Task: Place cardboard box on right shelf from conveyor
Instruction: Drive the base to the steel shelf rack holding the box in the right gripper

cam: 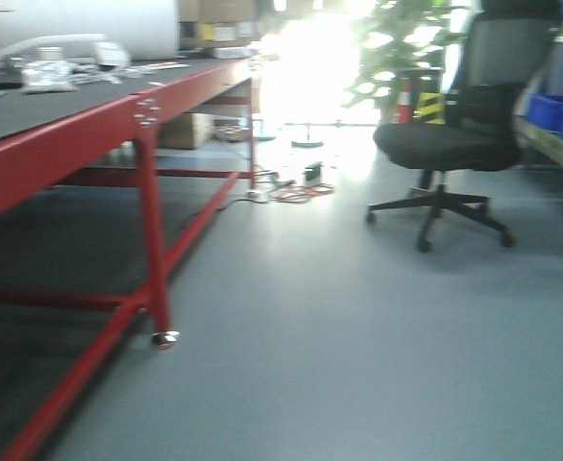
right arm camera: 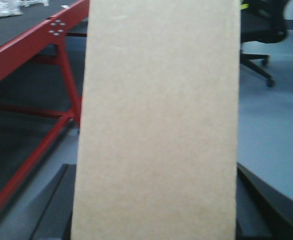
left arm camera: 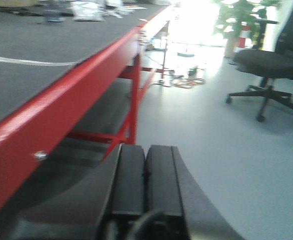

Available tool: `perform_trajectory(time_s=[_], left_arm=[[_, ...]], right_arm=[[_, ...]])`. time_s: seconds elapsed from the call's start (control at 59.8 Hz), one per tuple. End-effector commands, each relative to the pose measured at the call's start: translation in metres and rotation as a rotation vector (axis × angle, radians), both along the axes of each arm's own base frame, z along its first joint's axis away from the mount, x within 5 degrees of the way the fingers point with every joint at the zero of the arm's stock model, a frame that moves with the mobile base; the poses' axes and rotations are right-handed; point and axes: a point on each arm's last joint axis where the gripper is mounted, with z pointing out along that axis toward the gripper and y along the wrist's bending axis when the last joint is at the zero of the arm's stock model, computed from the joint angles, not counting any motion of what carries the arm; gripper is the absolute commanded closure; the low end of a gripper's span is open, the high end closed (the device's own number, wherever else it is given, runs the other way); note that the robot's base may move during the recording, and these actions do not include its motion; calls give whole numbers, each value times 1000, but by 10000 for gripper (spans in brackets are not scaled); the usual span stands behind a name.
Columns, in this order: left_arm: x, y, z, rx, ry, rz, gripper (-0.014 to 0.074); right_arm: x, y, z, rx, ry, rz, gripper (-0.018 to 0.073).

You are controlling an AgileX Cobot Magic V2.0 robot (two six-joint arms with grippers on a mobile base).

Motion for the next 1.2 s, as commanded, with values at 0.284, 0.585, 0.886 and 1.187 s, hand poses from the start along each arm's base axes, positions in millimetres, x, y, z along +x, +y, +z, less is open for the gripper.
perform_trajectory(time_s=[0.284,0.585,0.886,1.187], left_arm=[[-1,0,5,-8,-88,4,712],[-1,0,5,-8,-88,4,713],[-1,-2,5,-10,-88,-35,713],[-1,-2,5,-10,-88,-35,713]], right_arm=[[1,0,17,-6,-121,1,274],[1,0,17,-6,-121,1,274],[1,0,16,-6,-121,1,274],[1,0,16,-6,-120,1,274]])
